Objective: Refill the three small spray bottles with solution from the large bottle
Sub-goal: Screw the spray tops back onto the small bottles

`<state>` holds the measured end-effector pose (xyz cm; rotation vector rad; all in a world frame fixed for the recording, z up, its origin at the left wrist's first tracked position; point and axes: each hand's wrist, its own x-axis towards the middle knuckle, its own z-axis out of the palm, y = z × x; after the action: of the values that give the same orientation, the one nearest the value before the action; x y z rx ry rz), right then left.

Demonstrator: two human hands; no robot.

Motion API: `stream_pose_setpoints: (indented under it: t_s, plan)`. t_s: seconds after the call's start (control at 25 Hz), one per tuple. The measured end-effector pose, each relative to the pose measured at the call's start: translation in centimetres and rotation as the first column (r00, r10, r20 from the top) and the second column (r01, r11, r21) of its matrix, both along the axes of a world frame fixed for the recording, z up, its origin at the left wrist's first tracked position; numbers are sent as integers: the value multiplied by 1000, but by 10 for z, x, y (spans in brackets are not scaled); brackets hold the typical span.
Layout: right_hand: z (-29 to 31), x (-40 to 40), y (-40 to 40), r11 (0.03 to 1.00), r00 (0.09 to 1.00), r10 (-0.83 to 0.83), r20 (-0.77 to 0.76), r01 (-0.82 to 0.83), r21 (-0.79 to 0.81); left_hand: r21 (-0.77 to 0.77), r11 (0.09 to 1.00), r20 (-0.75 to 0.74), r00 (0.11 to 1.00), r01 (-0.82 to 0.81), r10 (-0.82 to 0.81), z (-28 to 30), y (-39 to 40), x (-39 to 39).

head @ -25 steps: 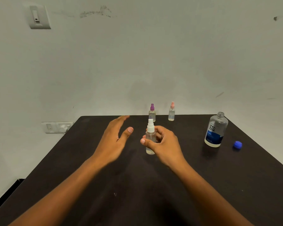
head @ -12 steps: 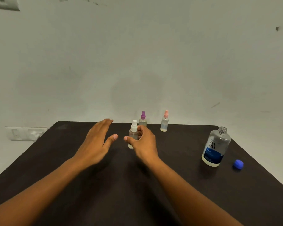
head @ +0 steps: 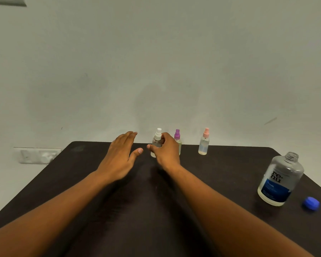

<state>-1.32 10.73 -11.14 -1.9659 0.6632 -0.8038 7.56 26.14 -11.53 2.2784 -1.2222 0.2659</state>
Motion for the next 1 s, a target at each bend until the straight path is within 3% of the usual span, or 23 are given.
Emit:
stream_pose_setpoints:
  t_s: [0.6,0.76,1.0]
  plan:
    - [-22,50,-12,999,991,30,-129,-35,-33,60,998,3,1000,-21,21,-23,-4,25]
    - [-12,28,-10,998,967,24,-255,-37,-46,67,998,9,1000,-20,20,-16,8,7]
    - [11,-47,11,991,958,-17,-286,-23,-135,68,997,25,999,-35,34,10,30,-37]
